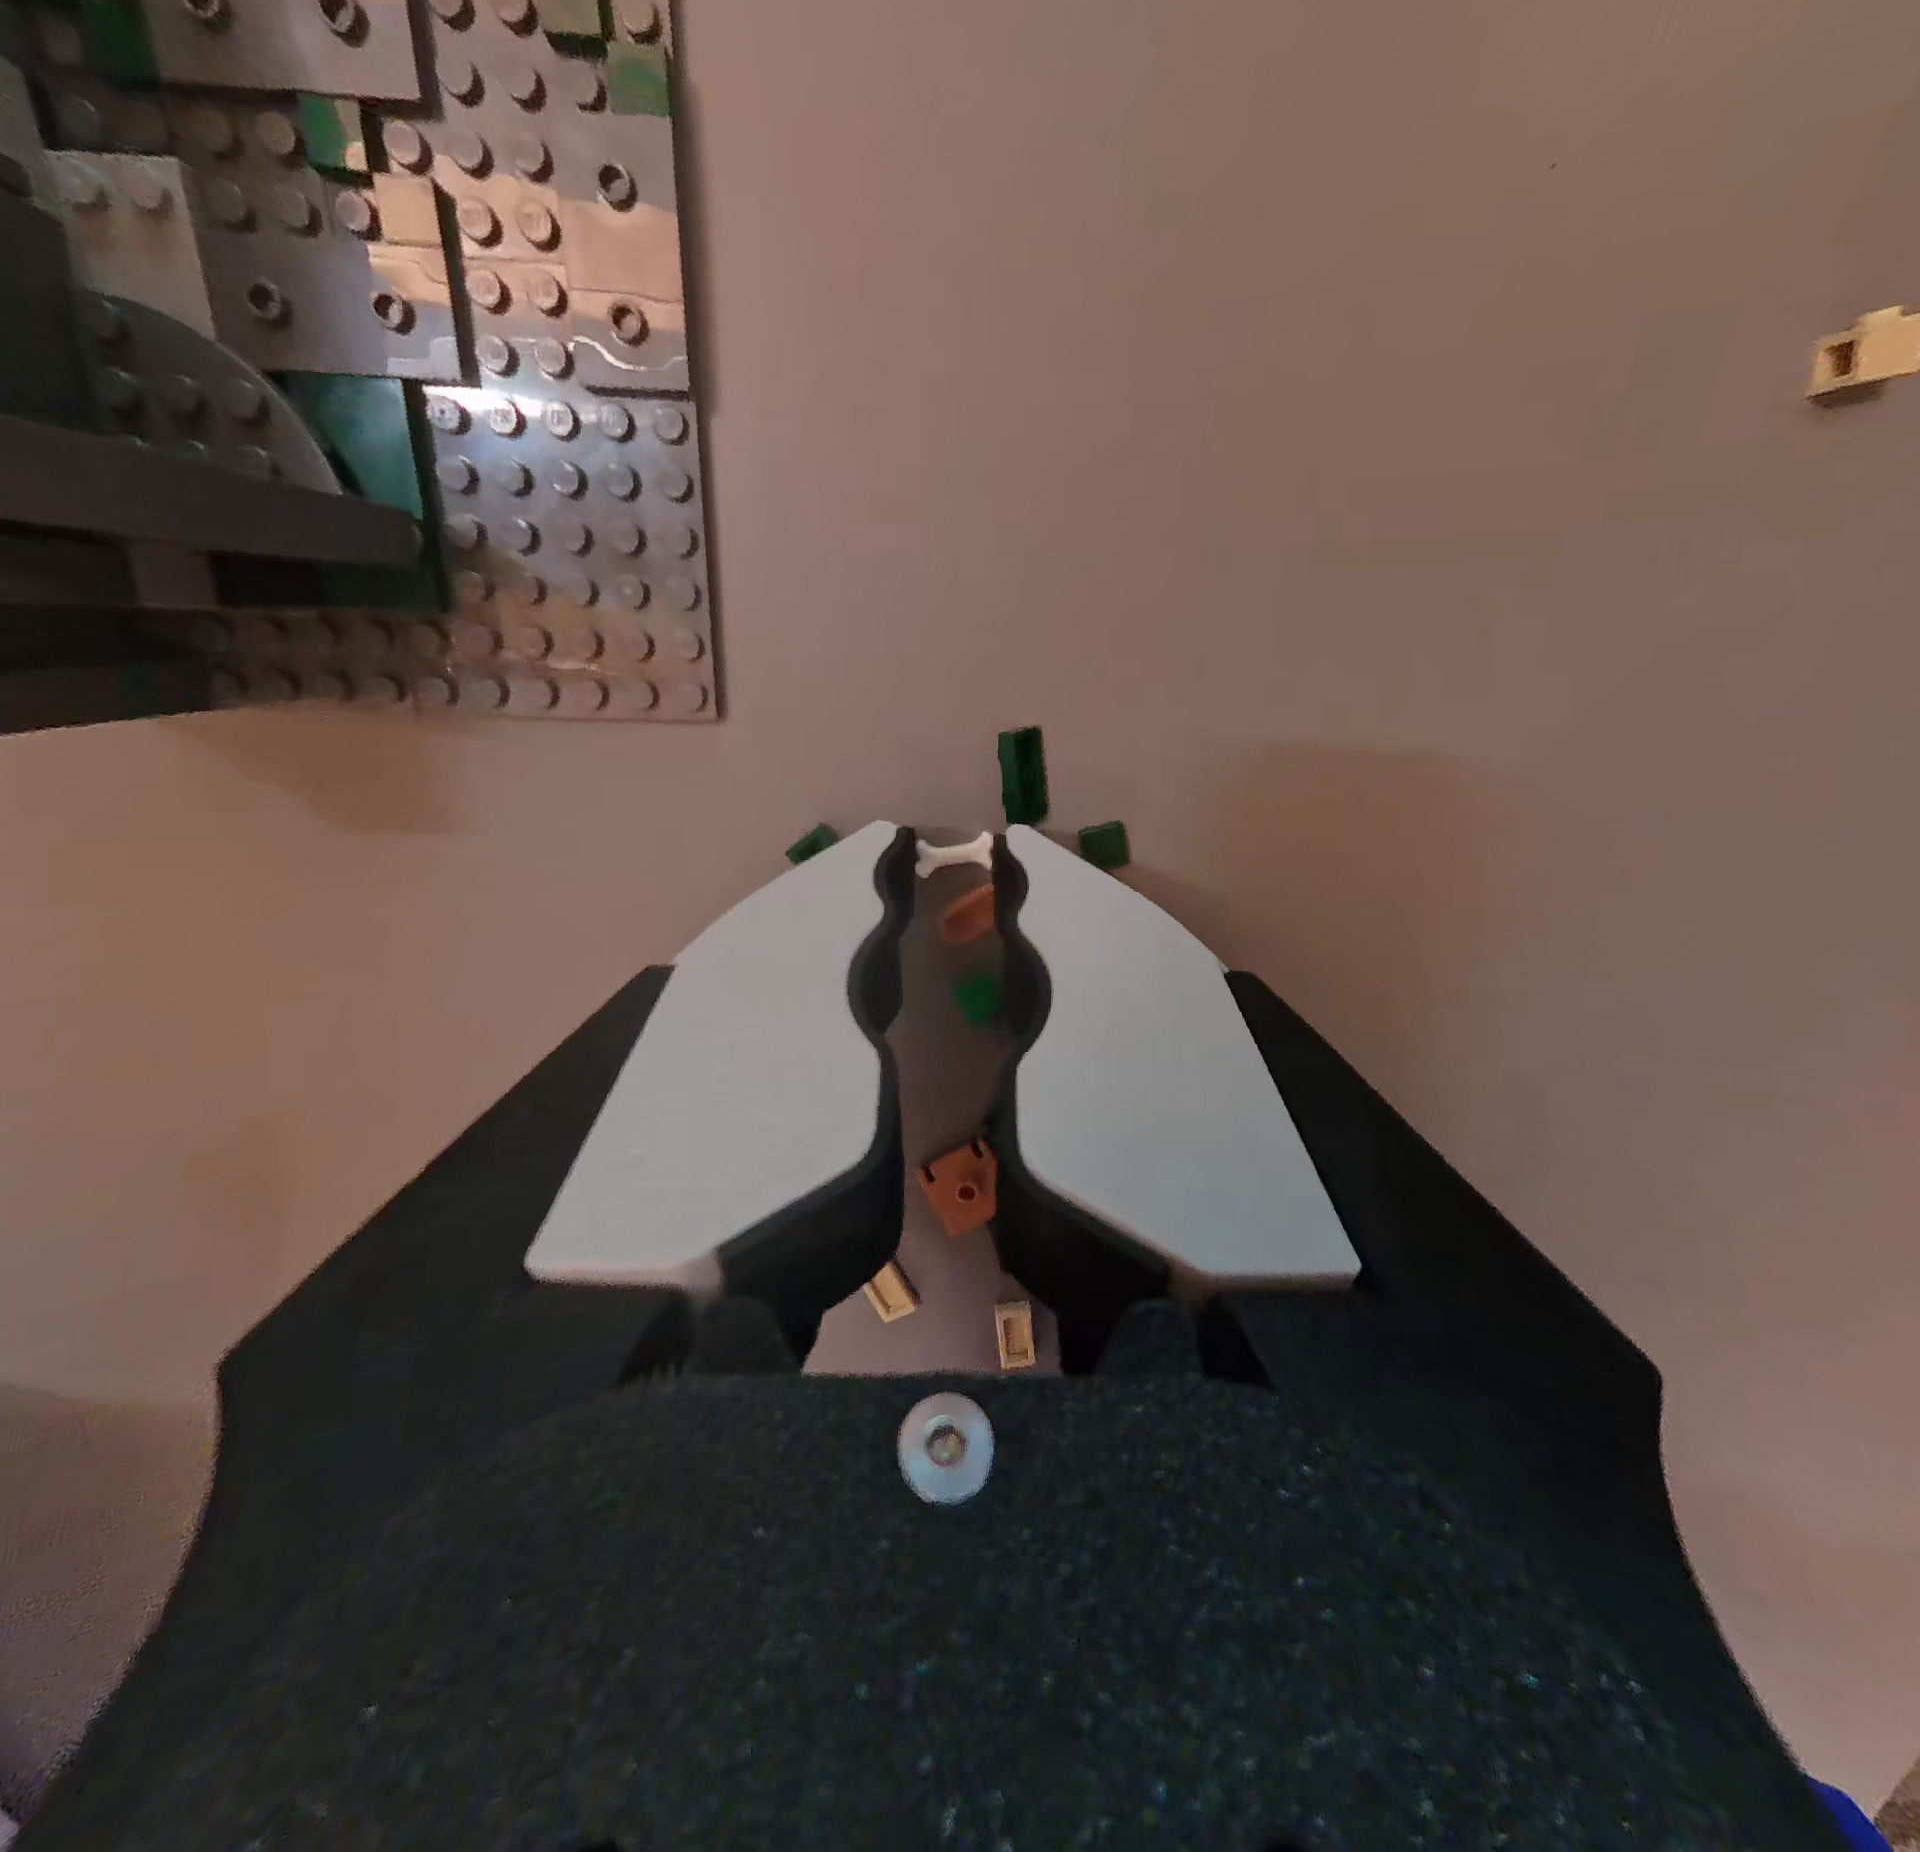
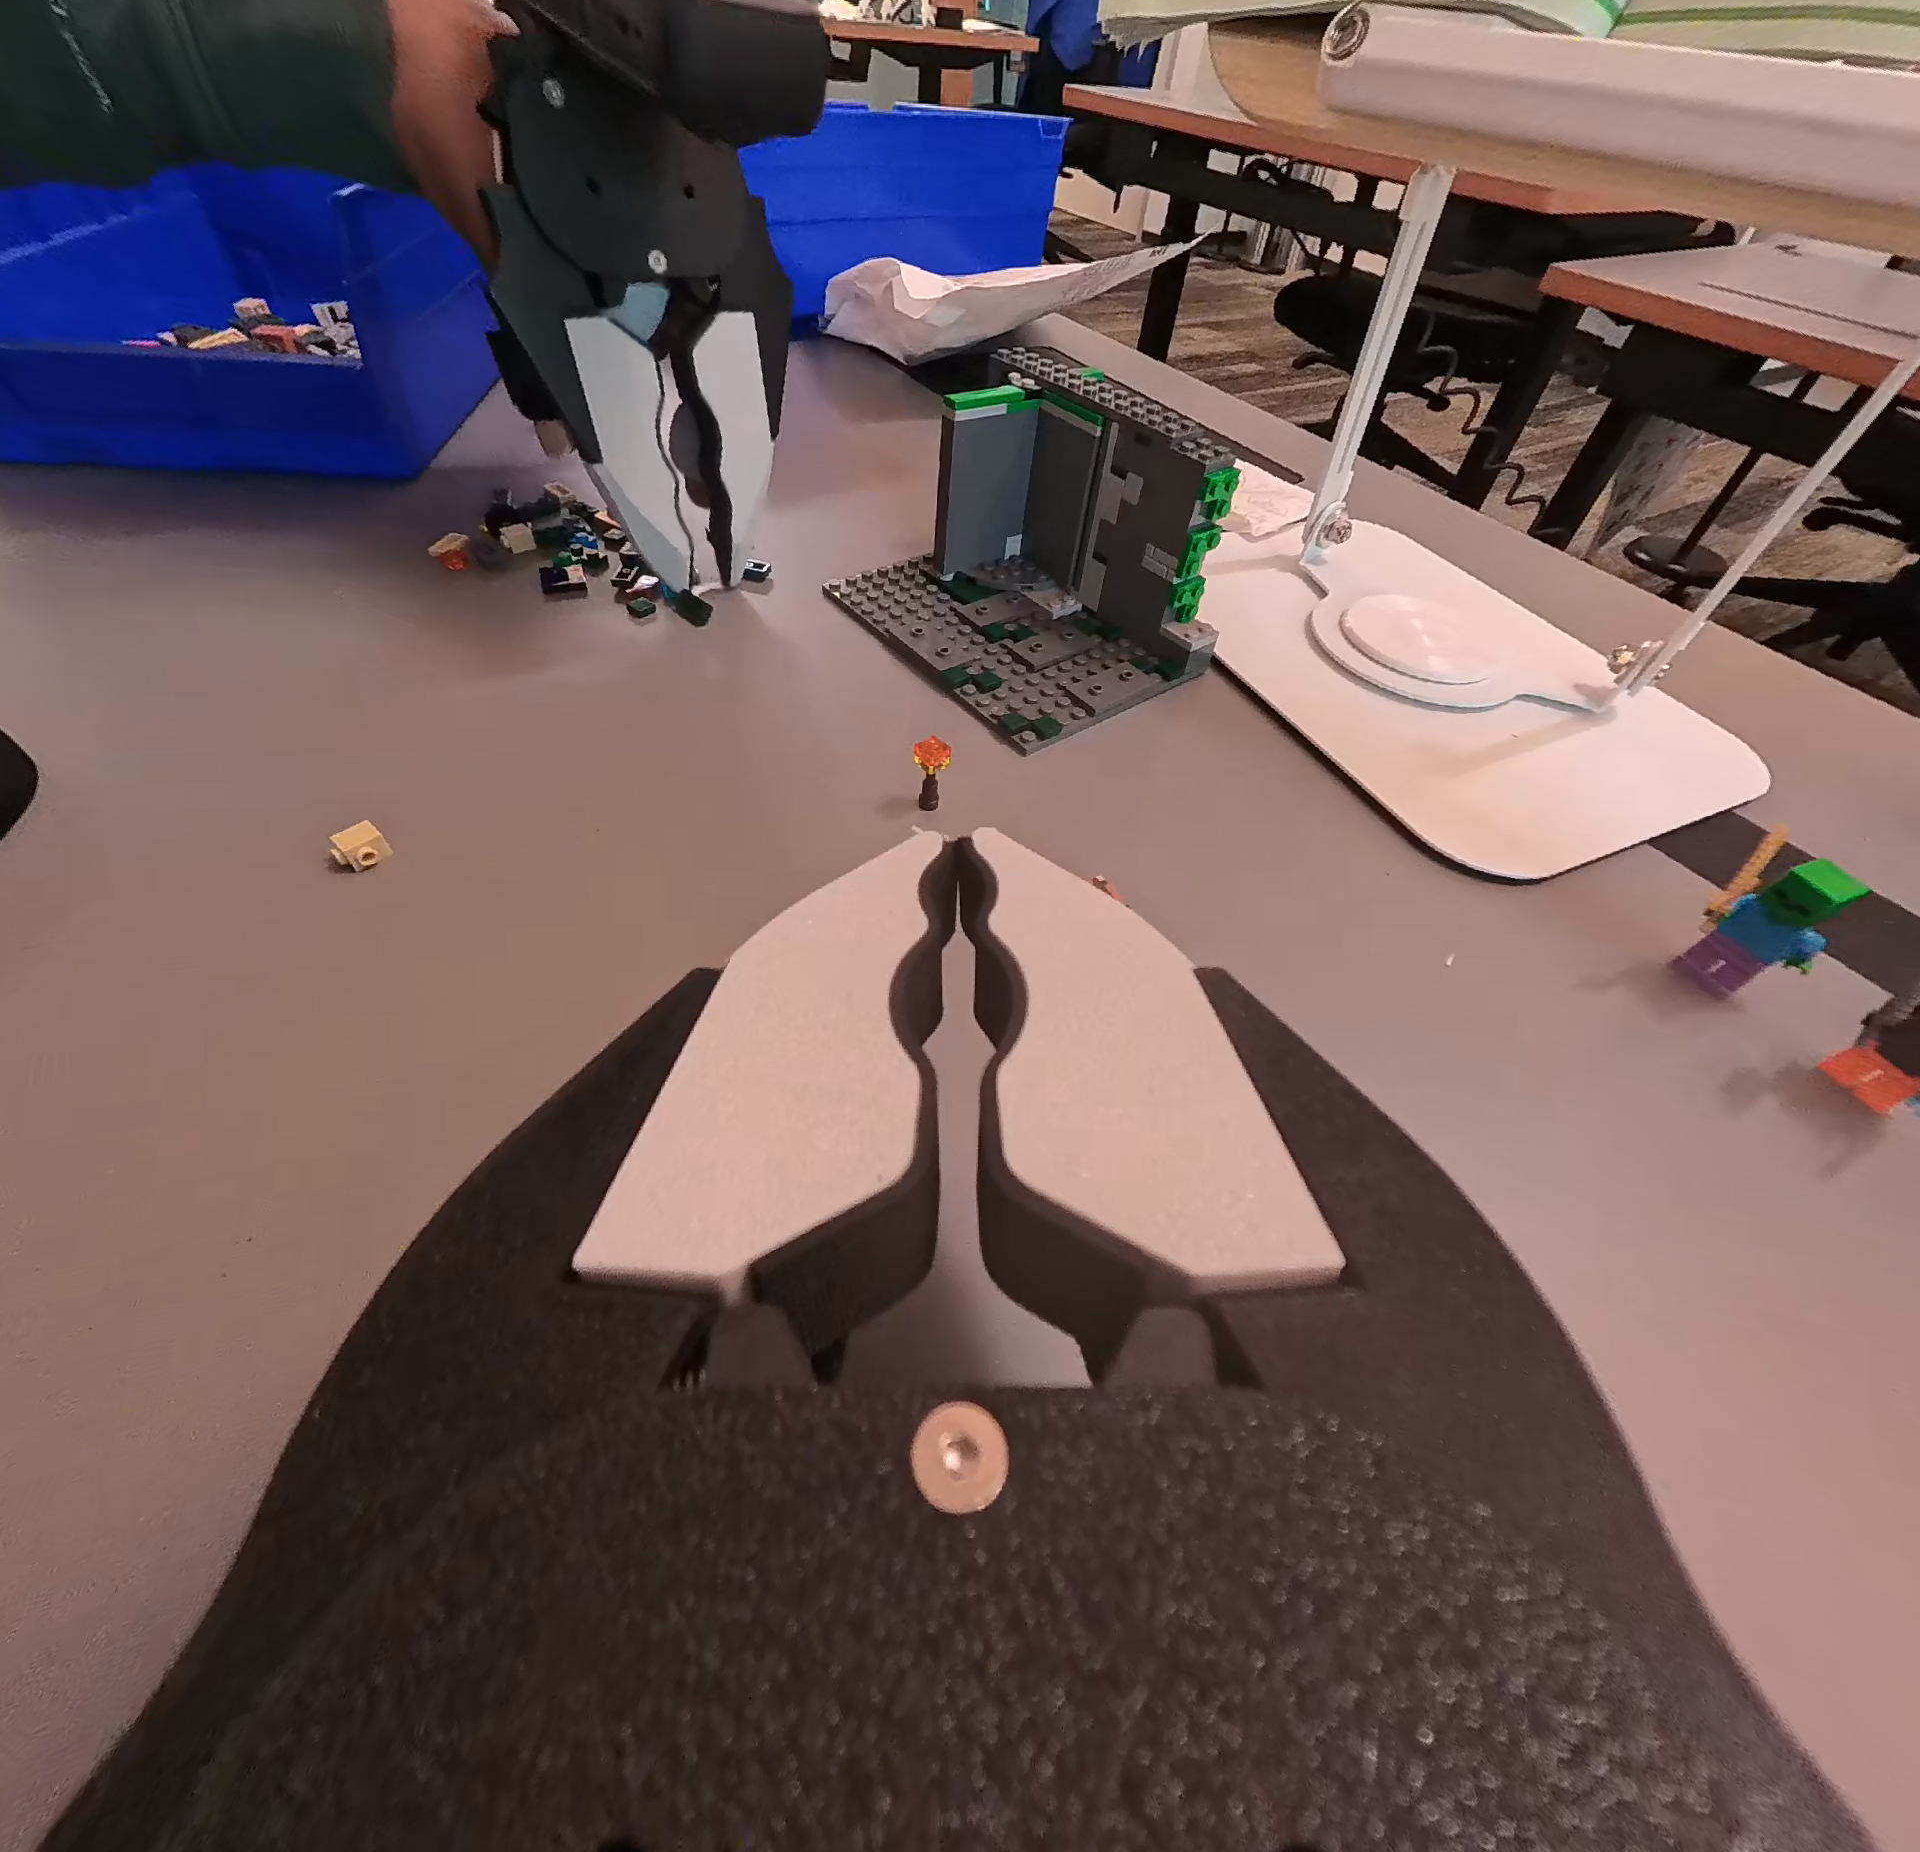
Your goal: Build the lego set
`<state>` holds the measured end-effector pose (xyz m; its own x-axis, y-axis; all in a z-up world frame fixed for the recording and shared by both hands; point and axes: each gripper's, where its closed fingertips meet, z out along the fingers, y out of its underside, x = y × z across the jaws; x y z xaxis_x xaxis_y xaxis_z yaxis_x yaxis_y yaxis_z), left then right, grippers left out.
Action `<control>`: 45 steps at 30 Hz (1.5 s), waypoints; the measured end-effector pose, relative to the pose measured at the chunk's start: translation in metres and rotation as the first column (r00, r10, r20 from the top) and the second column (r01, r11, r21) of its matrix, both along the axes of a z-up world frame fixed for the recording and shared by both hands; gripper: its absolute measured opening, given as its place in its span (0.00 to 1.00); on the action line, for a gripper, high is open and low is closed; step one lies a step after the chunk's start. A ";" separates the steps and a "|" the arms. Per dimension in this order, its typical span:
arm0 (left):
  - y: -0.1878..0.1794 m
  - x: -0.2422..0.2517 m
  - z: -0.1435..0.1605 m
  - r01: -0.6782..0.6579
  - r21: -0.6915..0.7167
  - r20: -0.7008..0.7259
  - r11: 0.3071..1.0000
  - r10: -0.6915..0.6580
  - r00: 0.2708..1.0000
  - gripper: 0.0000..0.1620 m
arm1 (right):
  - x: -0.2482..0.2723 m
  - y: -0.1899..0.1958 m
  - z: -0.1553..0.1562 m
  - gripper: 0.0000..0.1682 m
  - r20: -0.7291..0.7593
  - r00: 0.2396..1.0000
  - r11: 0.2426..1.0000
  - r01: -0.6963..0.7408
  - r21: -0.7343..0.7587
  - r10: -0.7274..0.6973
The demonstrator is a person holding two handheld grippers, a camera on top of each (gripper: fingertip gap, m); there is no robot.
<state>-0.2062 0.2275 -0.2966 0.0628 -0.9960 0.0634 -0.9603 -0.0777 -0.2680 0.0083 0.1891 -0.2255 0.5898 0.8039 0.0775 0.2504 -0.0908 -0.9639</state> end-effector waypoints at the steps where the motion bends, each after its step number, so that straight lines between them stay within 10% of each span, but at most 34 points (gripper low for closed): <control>1: 0.000 -0.001 -0.001 0.004 0.005 -0.010 1.000 -0.004 1.000 0.09 | 0.000 0.000 0.000 0.00 0.000 1.000 1.000 0.000 -0.001 0.000; 23: -0.047 0.055 0.037 0.147 0.105 0.117 0.984 -0.159 0.980 0.08 | 0.001 0.001 0.006 0.00 -0.008 1.000 1.000 0.010 0.018 -0.010; 45: -0.086 0.166 0.011 0.304 0.074 0.107 0.950 -0.311 0.944 0.08 | 0.038 0.018 0.041 0.00 -0.036 0.983 0.976 0.184 0.114 -0.181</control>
<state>-0.0400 0.1411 -0.2861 -0.2515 -0.9679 -0.0040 -0.8972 0.2347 -0.3741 0.0464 0.2069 -0.1849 0.7287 0.6688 0.1474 0.2156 -0.0198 -0.9763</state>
